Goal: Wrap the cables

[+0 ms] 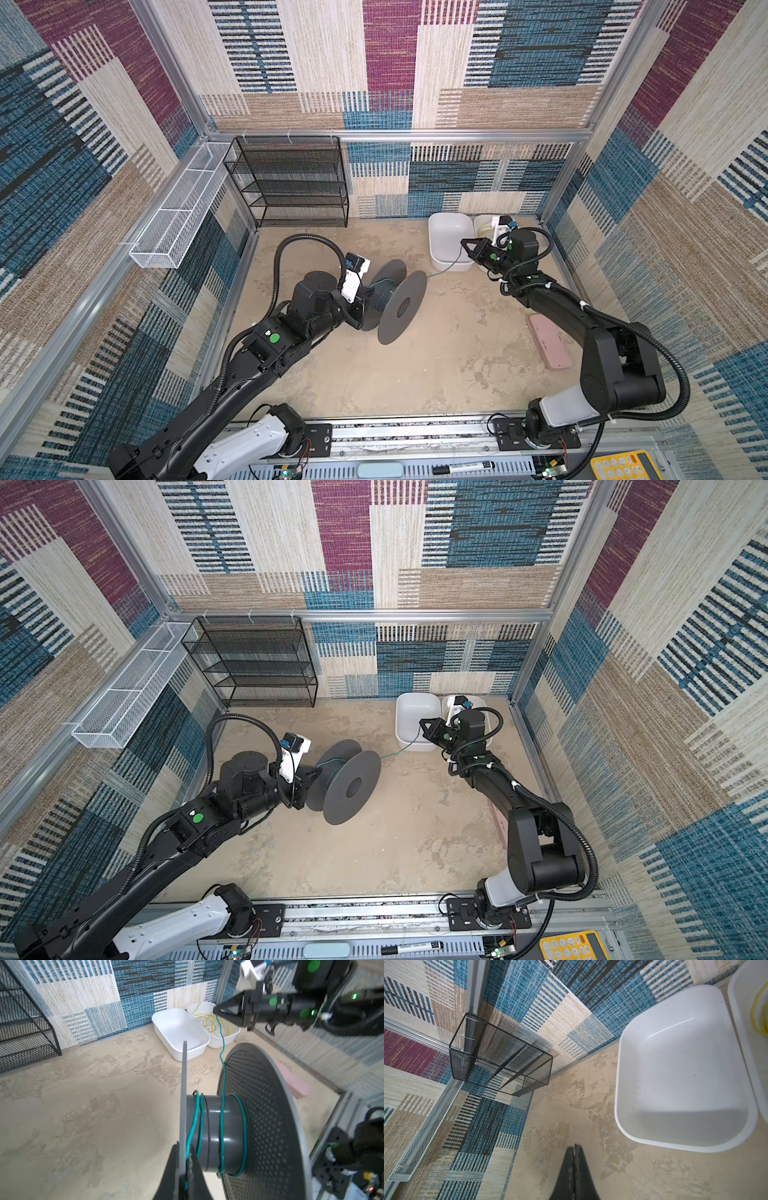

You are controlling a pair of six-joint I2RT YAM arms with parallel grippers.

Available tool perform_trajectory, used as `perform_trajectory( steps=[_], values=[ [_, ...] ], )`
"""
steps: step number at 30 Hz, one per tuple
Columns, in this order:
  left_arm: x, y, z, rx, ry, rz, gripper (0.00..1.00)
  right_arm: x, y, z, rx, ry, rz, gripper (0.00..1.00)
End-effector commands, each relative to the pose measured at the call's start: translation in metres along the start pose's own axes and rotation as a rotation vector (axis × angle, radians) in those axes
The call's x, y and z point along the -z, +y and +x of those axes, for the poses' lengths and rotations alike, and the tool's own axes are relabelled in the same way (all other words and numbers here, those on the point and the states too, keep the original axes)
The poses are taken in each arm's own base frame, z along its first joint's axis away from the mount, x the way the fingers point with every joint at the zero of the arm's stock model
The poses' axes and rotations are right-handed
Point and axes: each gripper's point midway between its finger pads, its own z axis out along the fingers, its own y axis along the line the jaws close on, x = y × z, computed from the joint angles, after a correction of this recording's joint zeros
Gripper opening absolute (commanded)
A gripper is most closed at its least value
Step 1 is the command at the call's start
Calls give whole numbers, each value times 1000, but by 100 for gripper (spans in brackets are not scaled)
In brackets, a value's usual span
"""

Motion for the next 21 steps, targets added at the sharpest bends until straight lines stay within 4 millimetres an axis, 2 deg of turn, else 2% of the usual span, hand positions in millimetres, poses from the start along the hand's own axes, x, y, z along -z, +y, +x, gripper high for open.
perform_trajectory(
  steps=[1, 5, 10, 14, 21],
  values=[
    [8, -6, -61, 207, -223, 88, 0, 0, 11, 5, 21, -15, -36, 0],
    [9, 2, -86, 326, -318, 102, 0, -3, 13, 27, 30, 6, -33, 0],
    [7, 26, -104, 472, -425, 37, 0, 1, 19, 48, 42, 10, -35, 0],
    [1, 41, -107, 554, -473, -18, 0, 9, 24, 60, 47, 3, -34, 0],
    [-7, 64, -100, 670, -520, -108, 0, 26, 28, 65, 63, -28, -21, 0]
  ],
)
